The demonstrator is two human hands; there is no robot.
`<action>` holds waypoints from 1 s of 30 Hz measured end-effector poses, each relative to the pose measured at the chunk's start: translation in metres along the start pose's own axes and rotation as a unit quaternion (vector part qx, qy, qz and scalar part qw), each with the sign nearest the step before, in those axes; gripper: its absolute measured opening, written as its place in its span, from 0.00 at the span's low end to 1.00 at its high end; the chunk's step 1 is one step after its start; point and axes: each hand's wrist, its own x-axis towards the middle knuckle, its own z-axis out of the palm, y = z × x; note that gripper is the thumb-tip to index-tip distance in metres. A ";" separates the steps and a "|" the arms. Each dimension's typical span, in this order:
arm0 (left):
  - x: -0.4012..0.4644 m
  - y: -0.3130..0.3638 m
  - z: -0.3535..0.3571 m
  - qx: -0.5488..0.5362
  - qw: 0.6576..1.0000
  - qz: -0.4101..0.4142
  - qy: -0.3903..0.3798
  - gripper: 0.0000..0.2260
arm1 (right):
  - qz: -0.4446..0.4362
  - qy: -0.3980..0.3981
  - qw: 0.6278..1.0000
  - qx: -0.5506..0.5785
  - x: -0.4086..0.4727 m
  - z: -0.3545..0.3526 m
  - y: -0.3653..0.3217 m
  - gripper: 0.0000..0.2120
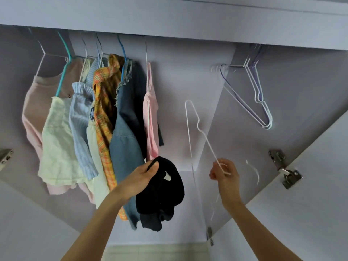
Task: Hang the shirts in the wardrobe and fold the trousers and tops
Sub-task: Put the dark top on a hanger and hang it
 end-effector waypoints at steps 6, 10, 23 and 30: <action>-0.018 -0.006 -0.008 0.016 0.999 0.007 0.038 0.13 | 0.047 0.059 0.997 0.000 -0.030 -0.006 0.009 0.15; -0.027 -0.004 -0.010 0.058 0.997 0.009 0.051 0.15 | 0.153 0.072 0.954 0.246 -0.033 -0.001 -0.011 0.25; -0.105 0.052 -0.032 -0.085 0.991 0.100 0.022 0.13 | 0.166 -0.086 0.963 0.195 -0.052 0.081 -0.010 0.26; -0.112 0.004 -0.067 0.376 0.914 -0.075 0.135 0.22 | -0.111 -0.086 0.989 0.052 -0.011 0.062 -0.039 0.27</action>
